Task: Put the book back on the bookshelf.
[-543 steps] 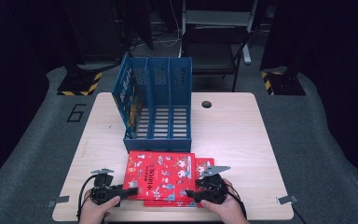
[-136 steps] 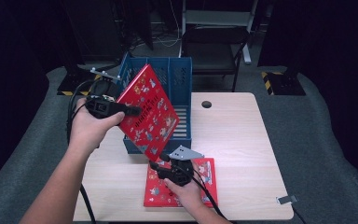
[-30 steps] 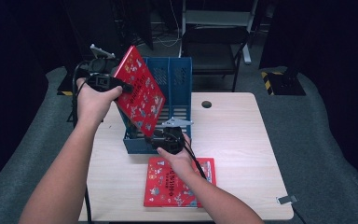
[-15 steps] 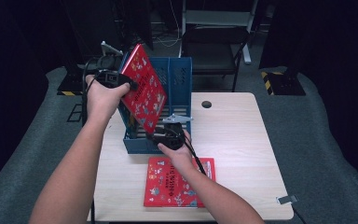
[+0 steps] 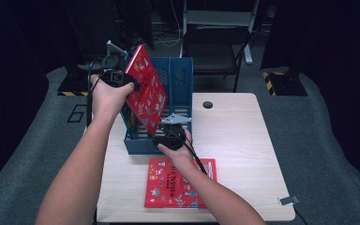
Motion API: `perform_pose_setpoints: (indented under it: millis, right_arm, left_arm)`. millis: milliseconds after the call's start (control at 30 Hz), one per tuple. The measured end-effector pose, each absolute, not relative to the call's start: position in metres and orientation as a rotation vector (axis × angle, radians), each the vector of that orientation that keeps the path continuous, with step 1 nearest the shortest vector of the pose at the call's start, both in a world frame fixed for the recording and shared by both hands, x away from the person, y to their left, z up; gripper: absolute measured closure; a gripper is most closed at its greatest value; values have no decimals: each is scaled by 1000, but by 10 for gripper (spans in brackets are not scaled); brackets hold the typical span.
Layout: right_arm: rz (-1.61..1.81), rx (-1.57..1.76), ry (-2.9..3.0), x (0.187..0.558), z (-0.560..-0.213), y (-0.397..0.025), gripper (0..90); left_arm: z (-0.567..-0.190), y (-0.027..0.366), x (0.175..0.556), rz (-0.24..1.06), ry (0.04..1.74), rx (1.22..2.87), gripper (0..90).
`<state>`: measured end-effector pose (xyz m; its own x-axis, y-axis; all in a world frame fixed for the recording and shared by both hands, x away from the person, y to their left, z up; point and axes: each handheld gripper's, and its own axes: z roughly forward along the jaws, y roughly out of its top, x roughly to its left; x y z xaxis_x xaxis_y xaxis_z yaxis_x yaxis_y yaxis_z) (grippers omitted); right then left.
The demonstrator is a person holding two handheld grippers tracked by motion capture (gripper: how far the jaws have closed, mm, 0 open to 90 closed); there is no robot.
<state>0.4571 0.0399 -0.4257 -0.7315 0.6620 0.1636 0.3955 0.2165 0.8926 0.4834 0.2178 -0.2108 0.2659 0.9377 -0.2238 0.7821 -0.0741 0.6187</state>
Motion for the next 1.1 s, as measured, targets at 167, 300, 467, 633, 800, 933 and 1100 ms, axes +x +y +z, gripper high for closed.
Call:
perform_pose_setpoints:
  millis: [167, 300, 467, 633, 800, 933, 1100]
  right_arm:
    - [1501, 943, 2239, 456, -423, 44, 430]
    - [1499, 963, 2248, 458, -425, 44, 444]
    - [1508, 970, 2246, 461, -423, 44, 455]
    - [1519, 965, 2250, 462, -418, 46, 455]
    - [1495, 973, 2265, 465, -417, 46, 471]
    - [1492, 996, 2269, 468, -419, 44, 486]
    - [1511, 1011, 2271, 470, -419, 44, 500]
  left_arm:
    - [-215, 218, 484, 307, 1554, 1896, 790]
    - [-218, 219, 484, 309, 1557, 1888, 790]
    - [-224, 220, 484, 303, 1559, 1896, 790]
    - [-229, 220, 483, 295, 1561, 1905, 790]
    - [-234, 219, 481, 295, 1561, 1908, 790]
    - [-237, 218, 481, 291, 1559, 1923, 789]
    - [-243, 215, 483, 282, 1570, 1936, 789]
